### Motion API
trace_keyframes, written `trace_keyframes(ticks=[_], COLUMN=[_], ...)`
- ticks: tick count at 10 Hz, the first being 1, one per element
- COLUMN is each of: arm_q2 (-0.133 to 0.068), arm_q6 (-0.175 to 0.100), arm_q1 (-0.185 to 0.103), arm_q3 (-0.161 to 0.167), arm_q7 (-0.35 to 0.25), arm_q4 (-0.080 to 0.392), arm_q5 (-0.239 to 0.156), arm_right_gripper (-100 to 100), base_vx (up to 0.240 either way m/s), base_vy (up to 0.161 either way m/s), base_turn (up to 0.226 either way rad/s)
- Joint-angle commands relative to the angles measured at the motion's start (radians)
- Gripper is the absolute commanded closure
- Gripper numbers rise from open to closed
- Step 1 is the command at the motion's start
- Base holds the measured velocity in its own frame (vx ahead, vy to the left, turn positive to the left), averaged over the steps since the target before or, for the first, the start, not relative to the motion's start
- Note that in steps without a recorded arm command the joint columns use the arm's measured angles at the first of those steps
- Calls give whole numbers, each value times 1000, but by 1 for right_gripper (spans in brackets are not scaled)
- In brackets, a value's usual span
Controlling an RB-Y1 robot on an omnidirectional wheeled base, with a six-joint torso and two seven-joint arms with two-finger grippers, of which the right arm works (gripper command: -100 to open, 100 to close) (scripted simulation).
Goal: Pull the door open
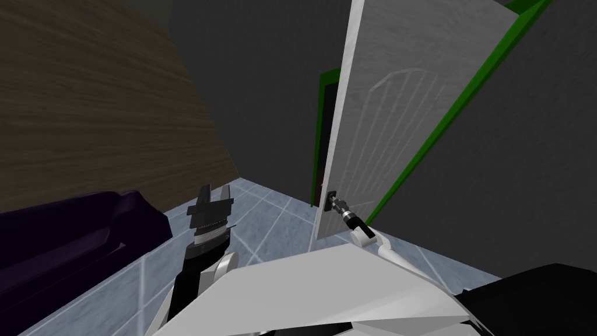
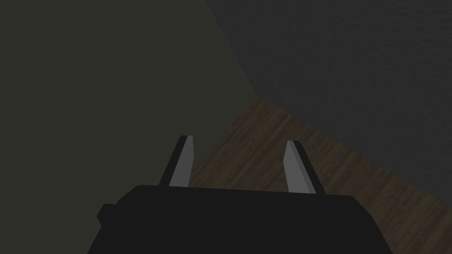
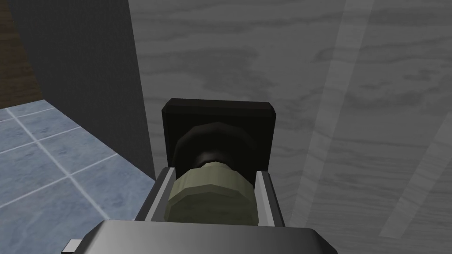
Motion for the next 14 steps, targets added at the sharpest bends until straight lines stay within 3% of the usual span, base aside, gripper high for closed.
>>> trace_keyframes(ticks=[1, 2, 3, 9, 11, 12, 14], arm_q2=[0, -20, -26, -101, -121, -114, -136], arm_q6=[0, -19, -25, -97, -115, -105, -133], arm_q1=[0, 13, 16, 56, 66, 63, 73], arm_q3=[0, 16, 20, 64, 75, 73, 91], arm_q7=[0, -20, -25, -89, -105, -99, -121], arm_q4=[0, -4, -6, -25, -30, -26, -22], arm_q5=[0, 5, 5, 19, 22, 21, 29], arm_right_gripper=[100, 100, 100, 100, 100, 100, 100], base_vx=[-73, -133, -181, -196, -205, -70, -159], base_vy=[-45, -56, -85, -97, -84, -44, -86], base_turn=[44, 164, 113, 133, 86, 26, 135])
